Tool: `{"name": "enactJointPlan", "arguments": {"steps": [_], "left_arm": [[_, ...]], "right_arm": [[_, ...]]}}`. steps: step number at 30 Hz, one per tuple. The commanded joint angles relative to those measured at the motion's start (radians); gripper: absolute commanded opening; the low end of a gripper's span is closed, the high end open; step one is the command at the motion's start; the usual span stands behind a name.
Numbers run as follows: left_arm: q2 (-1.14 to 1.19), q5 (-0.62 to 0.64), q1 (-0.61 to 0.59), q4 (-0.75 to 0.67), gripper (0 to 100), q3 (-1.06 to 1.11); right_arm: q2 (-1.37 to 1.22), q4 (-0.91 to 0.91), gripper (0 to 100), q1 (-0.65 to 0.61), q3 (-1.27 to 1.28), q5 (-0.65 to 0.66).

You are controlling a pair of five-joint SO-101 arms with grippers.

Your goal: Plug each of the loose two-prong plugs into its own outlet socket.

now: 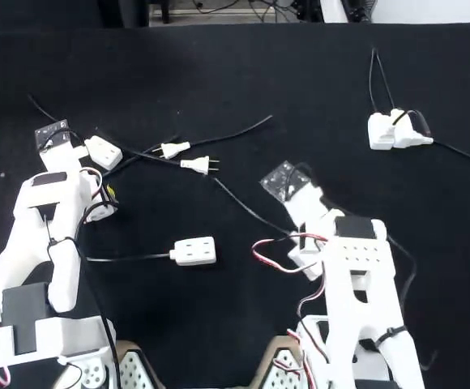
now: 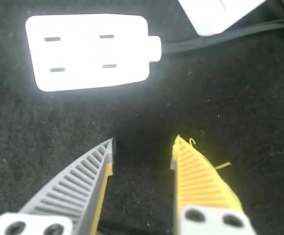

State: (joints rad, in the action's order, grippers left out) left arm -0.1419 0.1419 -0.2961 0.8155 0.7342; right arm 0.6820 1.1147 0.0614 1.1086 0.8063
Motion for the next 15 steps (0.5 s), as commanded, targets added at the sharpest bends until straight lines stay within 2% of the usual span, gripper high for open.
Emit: {"name": "enactJointPlan", "arguments": {"steps": [1,5,11,15], "left_arm": [[-0.04,0.002,-0.007,-0.003,20,-0.004],[-0.04,0.002,-0.007,-0.011,20,0.008],[-0.041,0.002,-0.007,-0.011,20,0.008],[-0.041,0.005,-0.007,-0.011,20,0.008]], "right_arm": [[0.036,0.018,12.6,0.054,-0.102,0.089],[0.025,-0.021,8.9,0.135,-0.163,0.203],[-0.076,-0.293,10.7,0.261,-0.054,0.285],[-0.219,-0.425,12.9,0.278,-0.015,0.325]]}}
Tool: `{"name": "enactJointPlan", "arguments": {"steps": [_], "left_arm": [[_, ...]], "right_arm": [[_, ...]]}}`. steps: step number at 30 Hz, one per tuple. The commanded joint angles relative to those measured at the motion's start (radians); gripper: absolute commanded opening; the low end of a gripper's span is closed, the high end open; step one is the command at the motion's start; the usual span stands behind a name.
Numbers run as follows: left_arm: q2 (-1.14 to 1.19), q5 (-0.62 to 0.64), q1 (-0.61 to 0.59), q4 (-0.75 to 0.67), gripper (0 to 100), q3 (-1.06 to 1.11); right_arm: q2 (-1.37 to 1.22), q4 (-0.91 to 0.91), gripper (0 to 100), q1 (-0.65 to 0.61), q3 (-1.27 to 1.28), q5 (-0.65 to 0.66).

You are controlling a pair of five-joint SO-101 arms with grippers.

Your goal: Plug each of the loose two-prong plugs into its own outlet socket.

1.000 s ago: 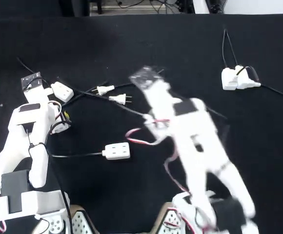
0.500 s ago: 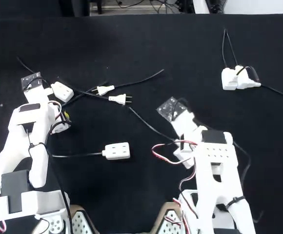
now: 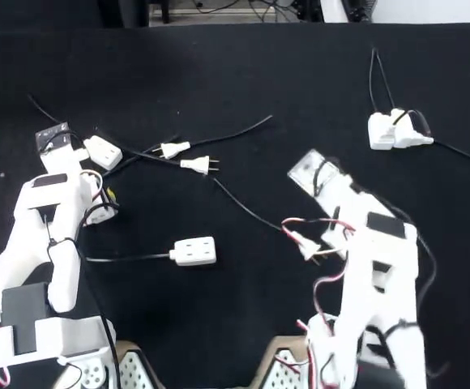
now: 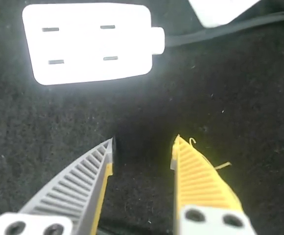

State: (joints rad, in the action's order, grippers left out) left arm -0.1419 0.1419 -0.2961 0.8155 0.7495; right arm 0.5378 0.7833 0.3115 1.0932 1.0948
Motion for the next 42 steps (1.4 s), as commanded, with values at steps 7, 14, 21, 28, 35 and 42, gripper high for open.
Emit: {"name": "enactJointPlan", "arguments": {"steps": [7,14,21,28,35,42], "left_arm": [[-0.041,0.005,-0.007,-0.011,20,-0.008],[-0.041,0.003,-0.007,-0.011,20,-0.008],[-0.041,0.0,-0.007,-0.011,20,-0.004],[-0.041,0.0,-0.007,-0.011,20,-0.002],[-0.041,0.0,-0.007,-0.011,20,-0.004],[-0.041,0.0,-0.007,-0.011,20,-0.007]], "right_arm": [[-0.177,-0.005,12.9,-0.025,0.002,0.075],[-0.053,0.235,12.8,-0.232,0.008,0.064],[0.047,0.295,12.8,-0.483,0.038,-0.021],[0.116,0.292,12.8,-0.66,0.105,-0.017],[0.266,0.471,13.0,-0.654,0.064,0.147],[0.42,0.54,13.0,-0.632,0.045,0.39]]}}
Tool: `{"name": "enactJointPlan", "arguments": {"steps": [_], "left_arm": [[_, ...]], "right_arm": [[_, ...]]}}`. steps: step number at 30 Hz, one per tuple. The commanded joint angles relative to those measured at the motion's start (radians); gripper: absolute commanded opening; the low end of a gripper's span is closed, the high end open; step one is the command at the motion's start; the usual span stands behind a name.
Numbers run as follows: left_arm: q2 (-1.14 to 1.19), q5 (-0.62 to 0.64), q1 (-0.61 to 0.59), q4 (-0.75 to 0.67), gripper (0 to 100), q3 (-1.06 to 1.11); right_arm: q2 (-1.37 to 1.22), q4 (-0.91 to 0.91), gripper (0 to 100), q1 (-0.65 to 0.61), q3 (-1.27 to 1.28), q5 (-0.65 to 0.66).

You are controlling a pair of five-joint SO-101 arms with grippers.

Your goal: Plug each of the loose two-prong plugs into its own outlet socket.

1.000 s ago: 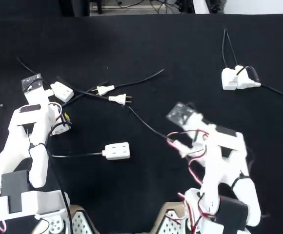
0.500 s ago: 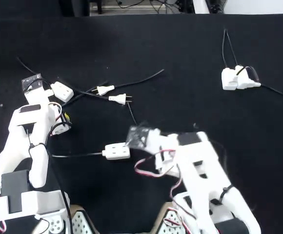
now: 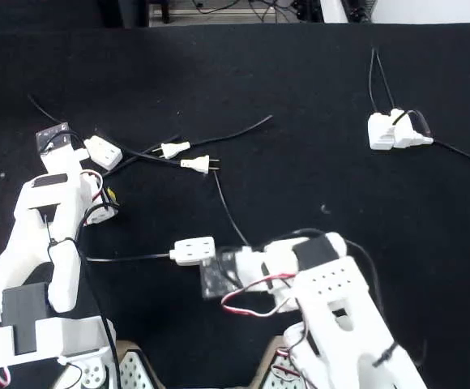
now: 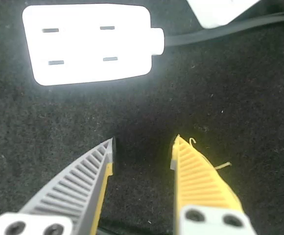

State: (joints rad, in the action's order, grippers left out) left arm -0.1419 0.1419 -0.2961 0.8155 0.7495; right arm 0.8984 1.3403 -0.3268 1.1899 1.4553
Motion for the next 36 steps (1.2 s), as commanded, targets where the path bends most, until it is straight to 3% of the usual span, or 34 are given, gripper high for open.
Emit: {"name": "enactJointPlan", "arguments": {"steps": [1,4,6,14,22,29,36], "left_arm": [[-0.041,0.0,-0.007,-0.011,20,-0.005],[-0.041,0.0,-0.005,-0.011,20,-0.007],[-0.041,0.0,-0.001,-0.011,20,-0.008],[-0.041,-0.002,-0.007,-0.011,20,-0.001],[-0.041,-0.002,-0.007,-0.011,20,-0.001],[-0.041,-0.002,-0.007,-0.011,20,-0.002],[-0.041,0.0,-0.007,-0.011,20,-0.002]], "right_arm": [[0.067,-0.04,13.0,0.0,-0.051,-0.025],[0.071,-0.137,13.0,-0.003,-0.036,-0.219],[0.073,-0.215,13.0,0.002,-0.001,-0.233],[0.068,-0.362,12.7,0.003,0.162,0.014],[0.068,-0.362,12.9,0.012,0.185,0.029],[0.068,-0.393,12.9,0.201,0.189,0.143],[0.074,-0.494,12.7,0.106,0.297,0.095]]}}
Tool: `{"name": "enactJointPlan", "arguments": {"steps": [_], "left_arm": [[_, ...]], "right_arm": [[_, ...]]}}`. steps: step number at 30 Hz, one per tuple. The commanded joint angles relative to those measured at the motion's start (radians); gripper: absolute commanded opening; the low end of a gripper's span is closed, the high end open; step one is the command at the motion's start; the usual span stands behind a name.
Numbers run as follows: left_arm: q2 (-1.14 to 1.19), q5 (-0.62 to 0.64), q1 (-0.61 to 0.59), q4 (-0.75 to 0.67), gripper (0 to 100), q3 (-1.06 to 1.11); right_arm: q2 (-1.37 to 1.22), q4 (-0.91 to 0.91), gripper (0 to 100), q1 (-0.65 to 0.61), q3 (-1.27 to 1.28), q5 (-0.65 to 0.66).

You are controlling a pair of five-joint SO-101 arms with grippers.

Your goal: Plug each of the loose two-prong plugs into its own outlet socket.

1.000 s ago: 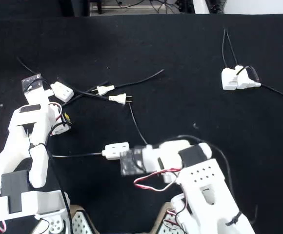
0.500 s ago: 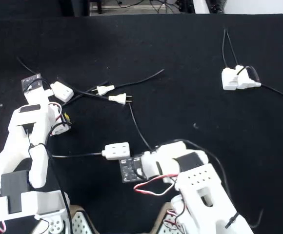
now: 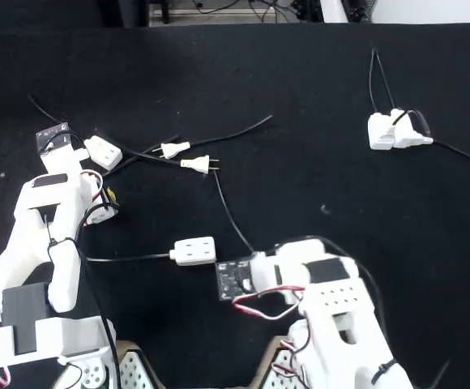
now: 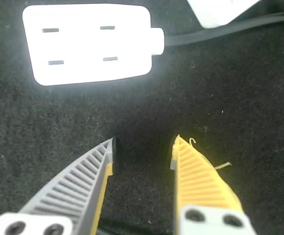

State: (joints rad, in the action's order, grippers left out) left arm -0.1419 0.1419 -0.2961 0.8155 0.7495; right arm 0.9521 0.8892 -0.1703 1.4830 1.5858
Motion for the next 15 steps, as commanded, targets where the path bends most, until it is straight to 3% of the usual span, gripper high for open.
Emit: {"name": "enactJointPlan", "arguments": {"steps": [1,5,10,15], "left_arm": [[-0.041,0.0,-0.007,-0.011,20,-0.002],[-0.041,0.0,-0.007,-0.011,20,-0.002],[-0.041,0.0,-0.007,-0.011,20,-0.002],[-0.041,-0.002,-0.007,-0.011,20,-0.001]], "right_arm": [[0.021,-0.051,12.7,-0.078,0.004,-0.077],[0.022,-0.041,12.7,-0.166,-0.027,-0.19],[0.022,0.051,12.7,-0.276,-0.087,-0.247],[0.022,0.031,12.7,-0.362,-0.093,-0.322]]}}
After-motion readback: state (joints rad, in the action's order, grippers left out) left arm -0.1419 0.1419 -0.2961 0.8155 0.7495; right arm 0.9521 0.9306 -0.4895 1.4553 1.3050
